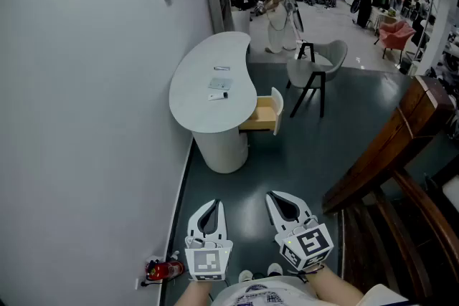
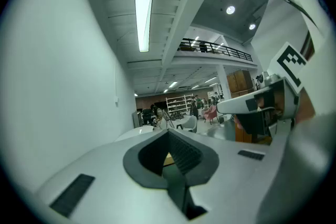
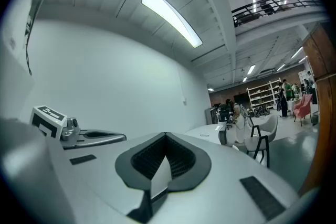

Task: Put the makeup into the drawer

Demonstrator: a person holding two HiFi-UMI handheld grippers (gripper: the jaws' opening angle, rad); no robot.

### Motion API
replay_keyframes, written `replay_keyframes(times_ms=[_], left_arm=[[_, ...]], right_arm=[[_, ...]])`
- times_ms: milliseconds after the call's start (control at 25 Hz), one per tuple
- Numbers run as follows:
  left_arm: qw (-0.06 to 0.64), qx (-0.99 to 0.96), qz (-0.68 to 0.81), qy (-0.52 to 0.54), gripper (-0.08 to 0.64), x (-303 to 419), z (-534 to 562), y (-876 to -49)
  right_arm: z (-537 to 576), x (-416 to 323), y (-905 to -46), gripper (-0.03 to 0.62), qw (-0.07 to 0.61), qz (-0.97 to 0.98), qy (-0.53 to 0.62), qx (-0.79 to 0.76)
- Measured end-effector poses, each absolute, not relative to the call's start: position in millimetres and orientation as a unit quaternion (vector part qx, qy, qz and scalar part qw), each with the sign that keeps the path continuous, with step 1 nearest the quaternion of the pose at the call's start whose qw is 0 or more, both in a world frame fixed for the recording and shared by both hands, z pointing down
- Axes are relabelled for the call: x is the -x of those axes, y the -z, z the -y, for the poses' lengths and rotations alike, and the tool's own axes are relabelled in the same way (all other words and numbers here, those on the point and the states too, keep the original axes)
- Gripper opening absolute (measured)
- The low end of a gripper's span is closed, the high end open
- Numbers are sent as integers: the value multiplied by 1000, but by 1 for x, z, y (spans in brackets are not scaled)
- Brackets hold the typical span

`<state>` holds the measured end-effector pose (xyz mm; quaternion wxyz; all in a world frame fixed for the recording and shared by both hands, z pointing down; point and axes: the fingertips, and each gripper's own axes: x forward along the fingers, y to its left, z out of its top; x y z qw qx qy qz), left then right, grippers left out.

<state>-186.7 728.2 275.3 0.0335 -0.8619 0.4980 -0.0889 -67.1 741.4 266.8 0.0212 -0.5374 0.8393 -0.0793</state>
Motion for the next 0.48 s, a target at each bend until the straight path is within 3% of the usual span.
replay_keyframes(times_ms=[480], left_arm=[[42,860,-503,74,41,133,-727,-265]], right_arm=[[-738,15,-266,18,32,-842,77,534]])
